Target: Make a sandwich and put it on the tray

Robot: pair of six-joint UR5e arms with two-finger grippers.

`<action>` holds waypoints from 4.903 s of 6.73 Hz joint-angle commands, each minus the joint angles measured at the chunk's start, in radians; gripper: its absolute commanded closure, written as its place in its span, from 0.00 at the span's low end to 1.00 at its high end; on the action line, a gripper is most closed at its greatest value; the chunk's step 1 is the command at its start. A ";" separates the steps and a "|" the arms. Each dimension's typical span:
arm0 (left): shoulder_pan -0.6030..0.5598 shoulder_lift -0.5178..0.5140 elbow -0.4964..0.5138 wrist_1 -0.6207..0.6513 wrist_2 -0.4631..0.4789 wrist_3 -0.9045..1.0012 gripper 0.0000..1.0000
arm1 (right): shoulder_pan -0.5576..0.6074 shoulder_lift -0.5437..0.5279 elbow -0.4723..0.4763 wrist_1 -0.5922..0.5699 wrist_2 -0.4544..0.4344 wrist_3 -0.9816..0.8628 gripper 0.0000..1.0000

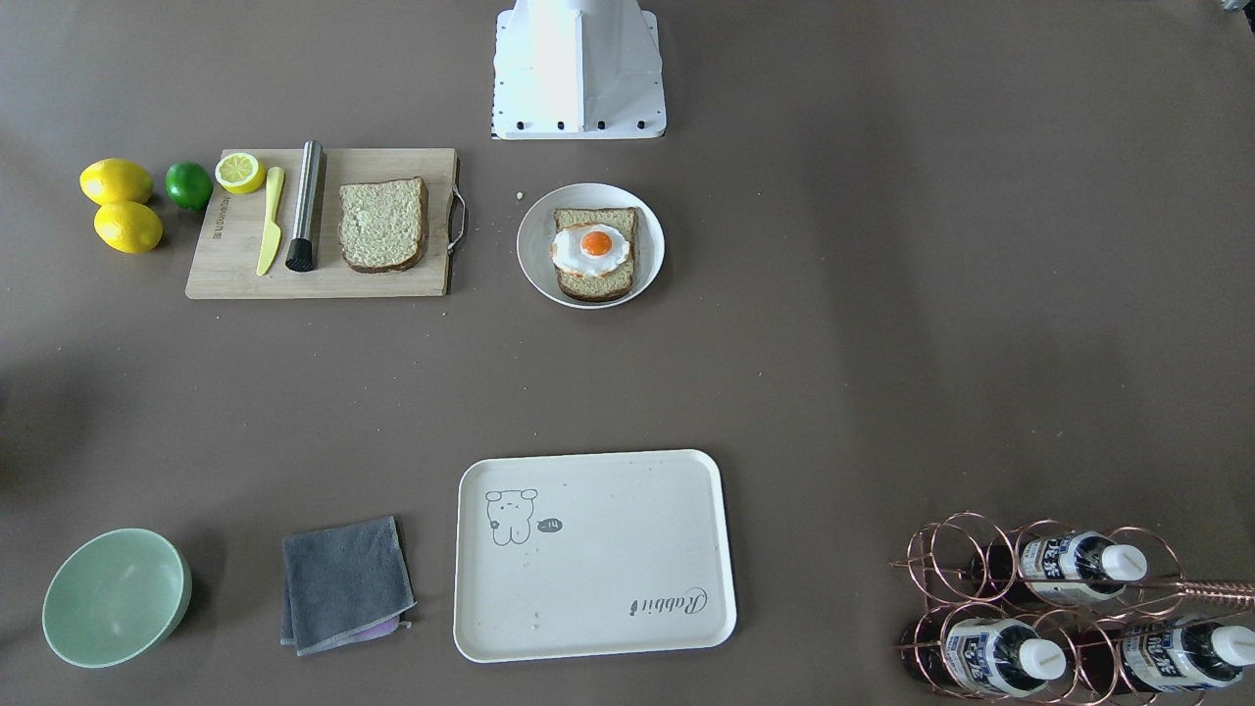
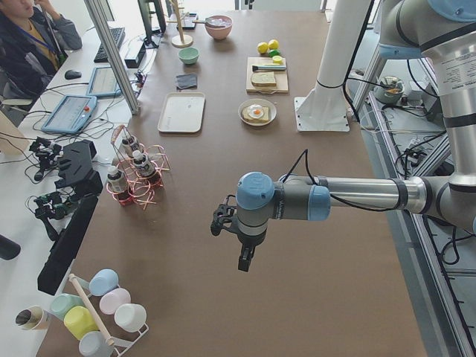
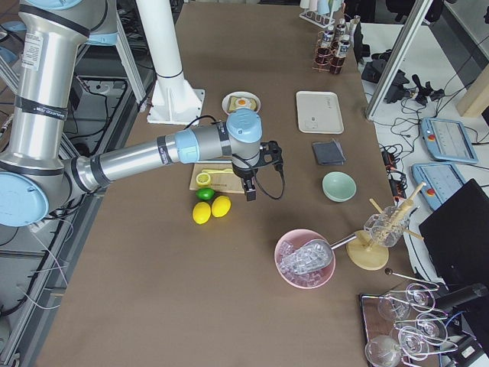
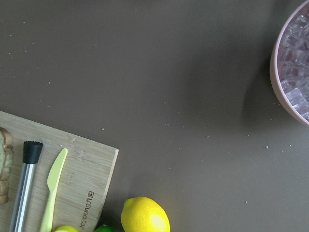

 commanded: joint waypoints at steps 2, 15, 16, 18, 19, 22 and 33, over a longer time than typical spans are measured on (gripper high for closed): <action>0.008 -0.002 -0.002 -0.001 0.000 -0.005 0.02 | -0.257 0.001 0.021 0.331 -0.006 0.574 0.00; 0.010 -0.011 0.003 -0.003 0.000 -0.019 0.02 | -0.933 0.194 -0.177 0.657 -0.513 1.166 0.30; 0.010 -0.011 0.001 -0.003 0.000 -0.019 0.02 | -0.931 0.183 -0.168 0.657 -0.508 1.166 0.30; 0.010 -0.022 0.001 -0.003 0.000 -0.019 0.03 | -0.933 0.180 -0.175 0.656 -0.513 1.166 0.42; 0.010 -0.022 -0.002 -0.003 -0.002 -0.019 0.02 | -0.933 0.180 -0.175 0.656 -0.514 1.167 0.78; 0.010 -0.022 -0.003 -0.003 -0.002 -0.019 0.02 | -0.933 0.194 -0.166 0.657 -0.514 1.170 1.00; 0.012 -0.033 0.015 -0.004 -0.002 -0.045 0.03 | -0.983 0.646 -0.281 0.647 -0.543 1.468 1.00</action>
